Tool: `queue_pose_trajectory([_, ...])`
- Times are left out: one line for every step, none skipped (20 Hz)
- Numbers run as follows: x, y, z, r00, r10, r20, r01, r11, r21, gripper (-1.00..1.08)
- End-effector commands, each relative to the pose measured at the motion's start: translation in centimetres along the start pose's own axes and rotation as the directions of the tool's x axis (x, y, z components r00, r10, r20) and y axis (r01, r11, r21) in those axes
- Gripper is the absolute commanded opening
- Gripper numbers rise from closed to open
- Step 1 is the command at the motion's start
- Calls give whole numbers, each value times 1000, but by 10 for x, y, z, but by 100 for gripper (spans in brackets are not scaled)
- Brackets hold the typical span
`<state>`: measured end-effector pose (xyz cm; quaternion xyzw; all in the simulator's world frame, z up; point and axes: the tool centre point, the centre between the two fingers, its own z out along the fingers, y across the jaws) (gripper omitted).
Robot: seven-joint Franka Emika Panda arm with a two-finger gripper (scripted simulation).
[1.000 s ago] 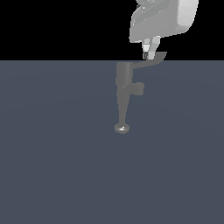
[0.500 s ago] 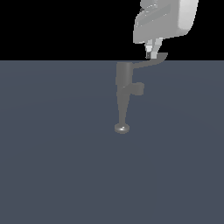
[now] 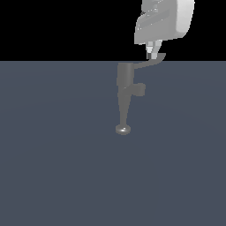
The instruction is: Turn on the faucet by rotating a designated handle.
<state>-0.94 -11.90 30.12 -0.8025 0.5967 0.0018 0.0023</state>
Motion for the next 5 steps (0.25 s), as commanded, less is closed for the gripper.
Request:
queue_pose_trajectory([28,5,2,999,41,-6,-41,999,-1,-100])
queue_pose_trajectory([30,4,2,999,42,-6,-42,999,-1,-100])
queue_pose_trajectory([33,2,2,999,43,-6,-43,999,-1,-100])
queue_pose_trajectory([36,1,2,999,44,-6,-44,999,-1,-100])
queue_pose_trajectory([36,1,2,999,44,-6,-44,999,-1,-100])
